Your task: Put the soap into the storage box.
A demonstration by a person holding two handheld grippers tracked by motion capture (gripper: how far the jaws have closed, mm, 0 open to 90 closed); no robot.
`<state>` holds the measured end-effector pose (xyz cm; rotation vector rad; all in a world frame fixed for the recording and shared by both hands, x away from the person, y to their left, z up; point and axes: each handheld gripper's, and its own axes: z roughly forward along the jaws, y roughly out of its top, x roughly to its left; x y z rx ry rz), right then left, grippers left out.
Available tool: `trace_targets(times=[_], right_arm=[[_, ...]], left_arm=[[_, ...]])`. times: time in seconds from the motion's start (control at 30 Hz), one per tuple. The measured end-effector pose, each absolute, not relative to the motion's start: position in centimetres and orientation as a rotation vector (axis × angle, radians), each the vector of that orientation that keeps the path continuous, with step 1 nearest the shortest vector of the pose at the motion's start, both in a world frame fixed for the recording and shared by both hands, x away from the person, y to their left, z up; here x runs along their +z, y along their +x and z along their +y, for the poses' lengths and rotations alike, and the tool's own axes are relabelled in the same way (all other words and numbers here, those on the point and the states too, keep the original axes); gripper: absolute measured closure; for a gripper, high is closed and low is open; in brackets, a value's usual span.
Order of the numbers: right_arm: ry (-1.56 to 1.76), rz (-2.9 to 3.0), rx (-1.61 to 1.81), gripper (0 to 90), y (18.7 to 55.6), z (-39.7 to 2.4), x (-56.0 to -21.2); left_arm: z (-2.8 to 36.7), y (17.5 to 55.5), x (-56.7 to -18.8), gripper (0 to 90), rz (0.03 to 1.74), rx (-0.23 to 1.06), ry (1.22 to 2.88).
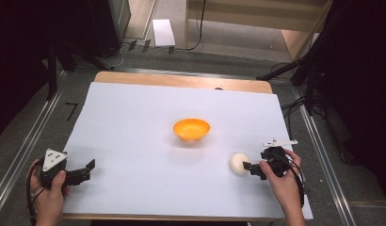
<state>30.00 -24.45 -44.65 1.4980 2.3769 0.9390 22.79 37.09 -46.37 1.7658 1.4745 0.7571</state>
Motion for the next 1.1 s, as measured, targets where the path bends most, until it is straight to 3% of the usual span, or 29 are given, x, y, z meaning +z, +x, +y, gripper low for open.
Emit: trace_targets(times=[0.87, 1.1], right_arm=[[1.444, 2.509, 0.895, 13.9, 30.5, -21.1, -45.7], [1.471, 2.51, 0.852, 23.5, 30.7, -20.7, -46.3]], left_arm=[[37.0, 22.8, -46.4, 0.0, 1.472, 0.769, 1.775], [37.0, 22.8, -46.4, 0.0, 1.472, 0.769, 1.777]])
